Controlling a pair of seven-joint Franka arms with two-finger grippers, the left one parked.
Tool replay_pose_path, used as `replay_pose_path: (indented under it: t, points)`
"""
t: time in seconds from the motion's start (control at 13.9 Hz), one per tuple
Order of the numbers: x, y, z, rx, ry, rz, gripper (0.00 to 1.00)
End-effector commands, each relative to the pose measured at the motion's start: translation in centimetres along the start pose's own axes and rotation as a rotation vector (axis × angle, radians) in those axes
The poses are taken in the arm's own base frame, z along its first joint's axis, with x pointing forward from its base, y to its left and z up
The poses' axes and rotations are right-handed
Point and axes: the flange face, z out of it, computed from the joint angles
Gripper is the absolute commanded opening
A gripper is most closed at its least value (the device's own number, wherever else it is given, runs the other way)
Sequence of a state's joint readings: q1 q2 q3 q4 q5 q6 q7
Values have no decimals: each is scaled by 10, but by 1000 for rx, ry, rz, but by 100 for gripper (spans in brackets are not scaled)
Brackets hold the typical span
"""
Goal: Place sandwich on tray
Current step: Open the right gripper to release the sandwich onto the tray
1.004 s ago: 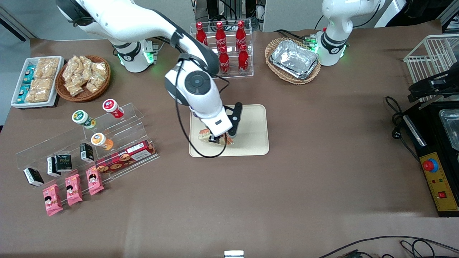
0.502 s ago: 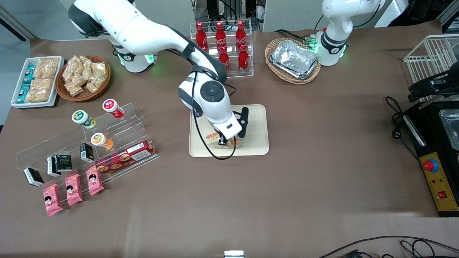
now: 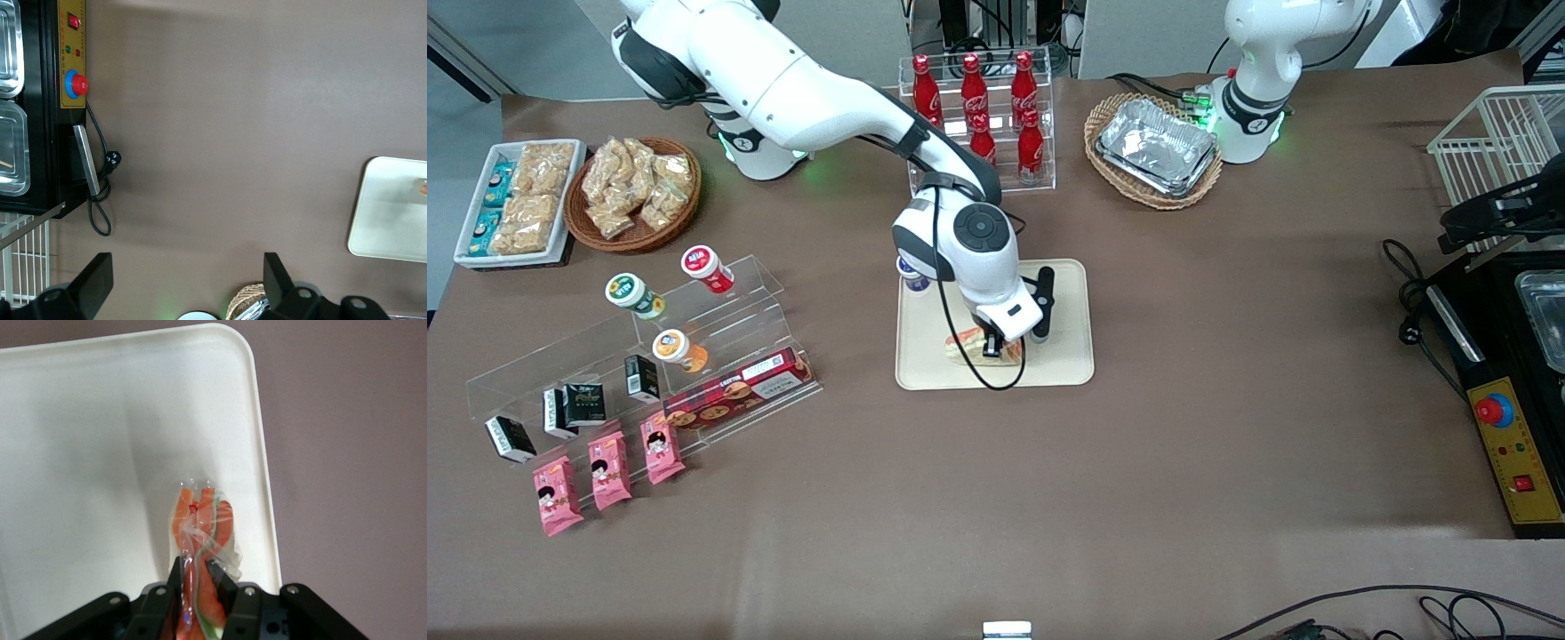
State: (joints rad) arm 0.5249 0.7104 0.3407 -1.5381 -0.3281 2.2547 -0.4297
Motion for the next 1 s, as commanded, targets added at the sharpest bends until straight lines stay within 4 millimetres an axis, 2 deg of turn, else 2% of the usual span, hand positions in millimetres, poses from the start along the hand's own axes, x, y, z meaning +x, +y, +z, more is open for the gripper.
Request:
replay_pose_path:
  t: [0.0,0.14,0.22,0.29,0.43,0.65,0.79,0.93]
  points:
    - [6,4,3,-30,34,10,16]
    - [6,4,8,-24,41,15,22]
    - [6,5,7,-27,46,18,79]
    - [6,7,6,-31,57,32,100]
    - [5,10,4,-31,61,57,100]
    - [-2,24,-8,-43,73,81,100]
    - [-17,47,-25,-55,81,121,100]
    - [-27,60,-54,-32,113,188,100]
